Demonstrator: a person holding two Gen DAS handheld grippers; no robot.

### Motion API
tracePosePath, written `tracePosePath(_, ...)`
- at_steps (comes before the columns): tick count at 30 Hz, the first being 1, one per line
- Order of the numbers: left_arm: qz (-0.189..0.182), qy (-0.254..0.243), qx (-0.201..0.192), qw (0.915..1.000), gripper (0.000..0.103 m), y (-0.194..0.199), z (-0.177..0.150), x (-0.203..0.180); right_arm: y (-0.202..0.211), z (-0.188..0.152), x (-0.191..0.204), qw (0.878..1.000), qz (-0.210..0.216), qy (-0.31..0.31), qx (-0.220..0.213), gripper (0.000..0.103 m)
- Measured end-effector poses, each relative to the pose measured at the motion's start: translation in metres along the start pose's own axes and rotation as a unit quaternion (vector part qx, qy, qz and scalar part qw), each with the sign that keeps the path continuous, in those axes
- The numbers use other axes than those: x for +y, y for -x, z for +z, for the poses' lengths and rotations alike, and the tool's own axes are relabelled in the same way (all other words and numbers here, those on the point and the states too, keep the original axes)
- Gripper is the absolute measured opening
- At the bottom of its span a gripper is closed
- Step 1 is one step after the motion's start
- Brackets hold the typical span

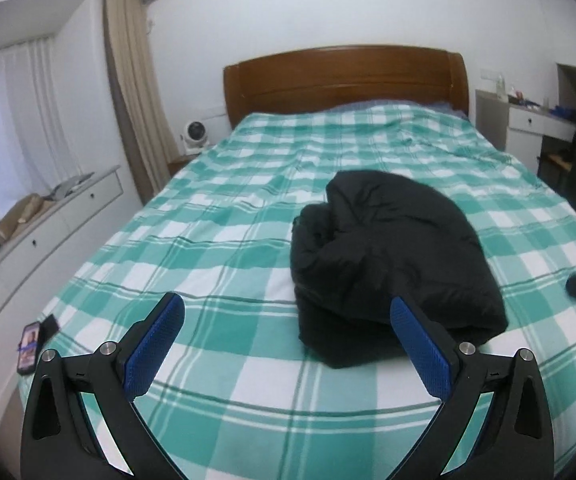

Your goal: Fold large clothes

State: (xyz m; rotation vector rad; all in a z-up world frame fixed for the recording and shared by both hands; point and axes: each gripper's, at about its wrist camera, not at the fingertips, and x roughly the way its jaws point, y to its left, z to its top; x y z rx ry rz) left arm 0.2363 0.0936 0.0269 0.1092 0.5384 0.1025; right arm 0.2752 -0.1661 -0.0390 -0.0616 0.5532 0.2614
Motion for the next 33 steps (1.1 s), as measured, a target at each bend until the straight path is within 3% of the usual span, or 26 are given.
tracePosePath(6, 0.014, 0.008, -0.003, 0.9999, 0.103, 0.03, -0.005, -0.013, 0.042, -0.022, 0.026, 0.998, -0.065, 0.022, -0.018, 0.099)
tracePosePath(15, -0.016, 0.017, 0.036, 0.9991, 0.102, 0.058, -0.031, -0.023, 0.072, -0.035, 0.045, 0.989, -0.144, 0.0, 0.02, 0.099)
tracePosePath(26, -0.042, 0.005, 0.04, 0.9983, 0.102, 0.073, -0.033, -0.042, 0.089, -0.043, 0.055, 0.99, -0.134, 0.0, 0.035, 0.099)
tracePosePath(33, -0.039, 0.007, 0.047, 0.9981, 0.102, 0.075, -0.037, -0.048, 0.092, -0.049, 0.055, 0.99, -0.137, 0.0, 0.043, 0.099)
